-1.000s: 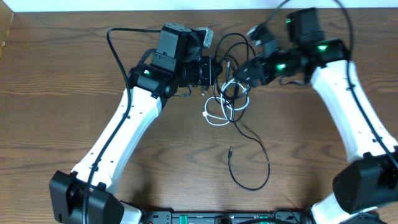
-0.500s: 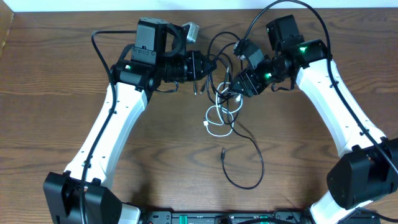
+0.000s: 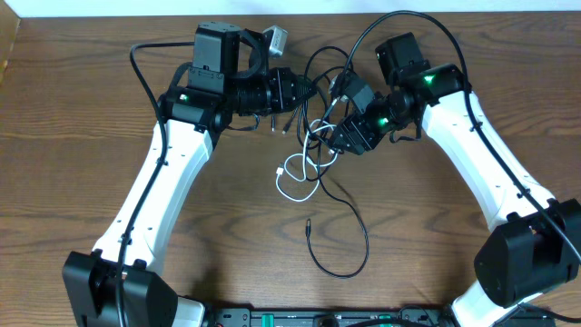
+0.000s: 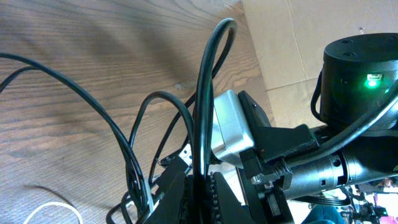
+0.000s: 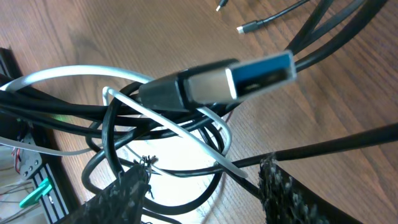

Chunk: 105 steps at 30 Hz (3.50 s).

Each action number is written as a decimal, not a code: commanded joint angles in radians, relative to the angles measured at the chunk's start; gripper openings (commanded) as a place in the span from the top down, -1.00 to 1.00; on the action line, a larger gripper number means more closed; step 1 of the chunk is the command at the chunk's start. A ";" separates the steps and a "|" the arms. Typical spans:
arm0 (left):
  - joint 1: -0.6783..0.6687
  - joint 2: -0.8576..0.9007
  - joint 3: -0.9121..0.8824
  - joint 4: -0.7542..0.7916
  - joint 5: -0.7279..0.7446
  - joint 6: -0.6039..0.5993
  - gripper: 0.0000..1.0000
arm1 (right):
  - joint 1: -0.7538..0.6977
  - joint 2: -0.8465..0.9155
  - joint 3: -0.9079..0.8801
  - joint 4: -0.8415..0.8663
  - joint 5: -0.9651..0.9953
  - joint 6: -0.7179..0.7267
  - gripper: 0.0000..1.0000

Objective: Untangle cables

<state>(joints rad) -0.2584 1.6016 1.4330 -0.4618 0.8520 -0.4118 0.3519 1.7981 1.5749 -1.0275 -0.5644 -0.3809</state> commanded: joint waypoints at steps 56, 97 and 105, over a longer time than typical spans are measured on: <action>0.007 -0.001 0.005 -0.060 -0.137 -0.013 0.85 | -0.319 -0.250 -0.019 0.172 -0.127 0.256 0.26; 0.007 -0.001 0.004 -0.112 -0.196 -0.074 0.85 | -0.198 -0.106 -0.018 0.329 0.345 0.632 0.97; 0.007 -0.001 0.004 -0.230 -0.278 0.033 0.85 | -0.428 -0.171 -0.018 0.274 0.264 0.684 0.97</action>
<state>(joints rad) -0.2672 1.6073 1.4330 -0.6559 0.6483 -0.4572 0.0158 1.6264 1.5517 -0.7288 -0.3195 0.2359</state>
